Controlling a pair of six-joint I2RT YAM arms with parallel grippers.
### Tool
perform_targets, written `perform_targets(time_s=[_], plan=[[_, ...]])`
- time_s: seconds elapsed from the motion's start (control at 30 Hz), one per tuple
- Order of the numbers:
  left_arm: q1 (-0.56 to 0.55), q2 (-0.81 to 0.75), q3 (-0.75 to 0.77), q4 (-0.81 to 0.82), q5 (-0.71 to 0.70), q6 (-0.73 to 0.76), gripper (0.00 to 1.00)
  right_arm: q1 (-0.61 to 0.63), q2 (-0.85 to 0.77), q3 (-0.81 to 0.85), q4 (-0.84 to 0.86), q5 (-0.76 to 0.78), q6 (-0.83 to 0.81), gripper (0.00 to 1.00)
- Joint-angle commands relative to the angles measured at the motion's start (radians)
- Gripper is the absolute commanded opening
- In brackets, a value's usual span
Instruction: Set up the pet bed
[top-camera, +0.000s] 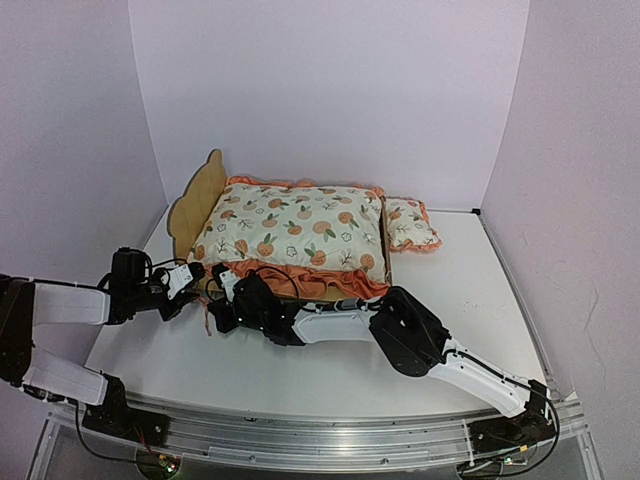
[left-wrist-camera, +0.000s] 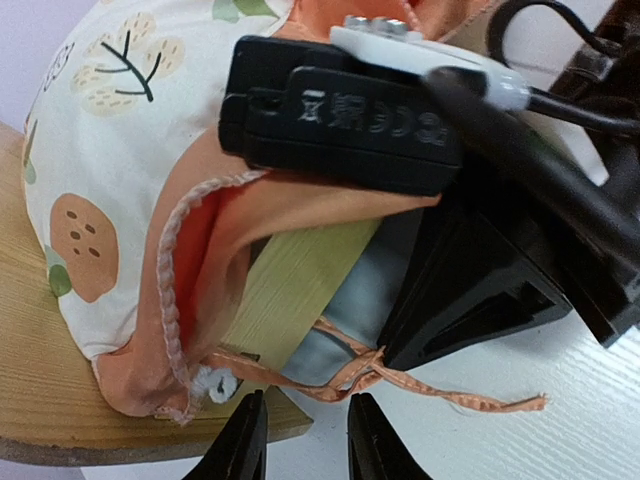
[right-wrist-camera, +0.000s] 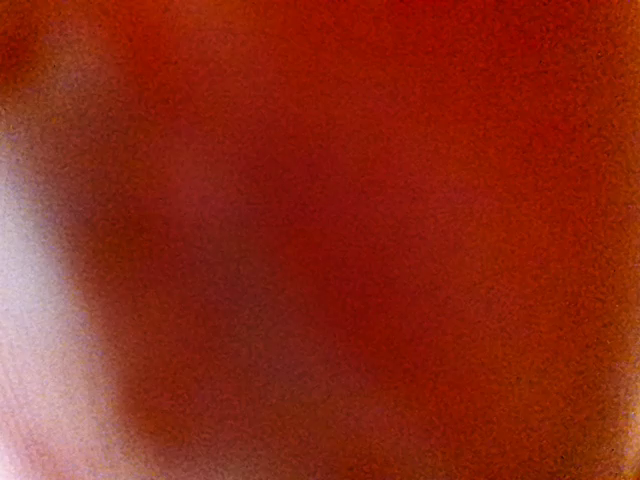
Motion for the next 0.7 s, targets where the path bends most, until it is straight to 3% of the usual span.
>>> perform_targets(time_s=[0.0,0.2,0.4,0.67], plan=[[0.003,0.132,0.129,-0.01,-0.02,-0.158,0.28,-0.025,-0.018,0.031,-0.013,0.047,0.029,0.0],[0.003,0.144,0.12,0.009,0.007,-0.161,0.25,-0.024,-0.017,0.031,-0.011,0.05,0.034,0.0],[0.003,0.131,0.117,-0.009,0.0,-0.2,0.02,-0.025,-0.017,0.04,-0.01,0.055,0.027,0.0],[0.004,0.028,0.12,-0.185,0.045,-0.2,0.0,-0.025,0.031,0.157,-0.044,0.065,-0.034,0.0]])
